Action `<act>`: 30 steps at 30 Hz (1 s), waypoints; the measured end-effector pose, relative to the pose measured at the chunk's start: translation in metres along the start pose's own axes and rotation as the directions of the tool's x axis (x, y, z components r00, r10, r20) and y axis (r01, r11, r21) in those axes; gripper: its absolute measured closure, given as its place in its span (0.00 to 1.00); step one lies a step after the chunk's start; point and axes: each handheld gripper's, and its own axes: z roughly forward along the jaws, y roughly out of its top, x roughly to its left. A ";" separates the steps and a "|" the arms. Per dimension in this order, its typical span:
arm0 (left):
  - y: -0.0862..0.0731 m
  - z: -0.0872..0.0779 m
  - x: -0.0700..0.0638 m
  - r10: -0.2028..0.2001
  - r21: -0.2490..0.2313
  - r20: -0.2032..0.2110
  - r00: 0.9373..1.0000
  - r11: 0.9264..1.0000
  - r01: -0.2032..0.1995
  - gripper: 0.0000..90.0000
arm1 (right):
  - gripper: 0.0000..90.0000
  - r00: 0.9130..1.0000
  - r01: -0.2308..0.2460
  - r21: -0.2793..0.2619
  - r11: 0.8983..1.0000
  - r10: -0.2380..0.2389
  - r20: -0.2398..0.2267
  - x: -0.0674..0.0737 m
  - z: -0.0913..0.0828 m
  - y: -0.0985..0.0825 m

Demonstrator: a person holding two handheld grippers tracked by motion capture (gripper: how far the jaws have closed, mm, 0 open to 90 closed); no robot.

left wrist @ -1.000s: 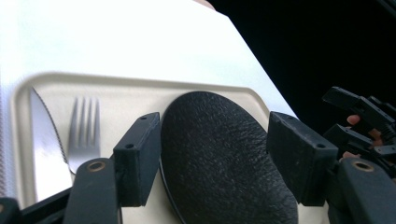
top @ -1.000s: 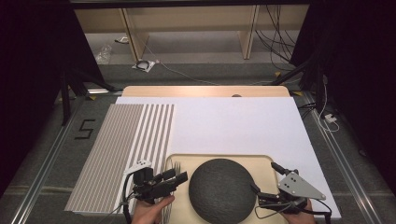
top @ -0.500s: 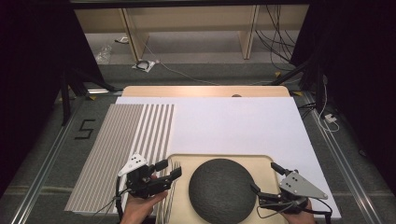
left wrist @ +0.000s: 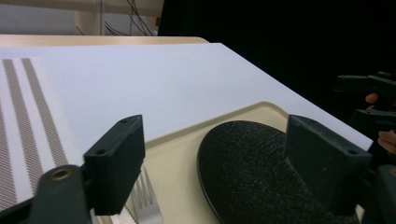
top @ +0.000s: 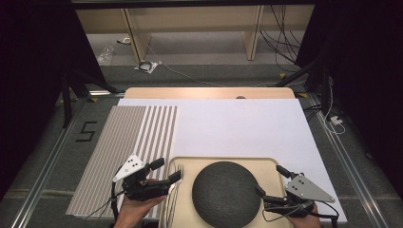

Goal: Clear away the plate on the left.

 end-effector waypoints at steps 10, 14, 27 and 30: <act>-0.007 -0.008 0.007 0.039 -0.064 -0.014 0.999 0.997 -0.039 0.19 | 0.15 1.000 -0.001 -0.002 1.000 0.001 0.001 -0.001 -0.001 0.000; -0.008 -0.010 0.008 0.040 -0.085 -0.009 0.999 0.996 -0.041 0.19 | 0.15 1.000 -0.001 -0.003 1.000 0.001 0.002 -0.001 -0.001 0.000; -0.014 -0.010 0.002 0.129 -0.099 -0.017 0.992 0.987 -0.130 0.19 | 0.15 1.000 -0.001 -0.005 1.000 0.001 0.002 -0.001 -0.001 0.000; -0.014 -0.010 0.003 0.126 -0.103 -0.017 0.992 0.987 -0.127 0.18 | 0.15 1.000 -0.001 -0.004 1.000 0.001 0.001 -0.001 -0.001 0.000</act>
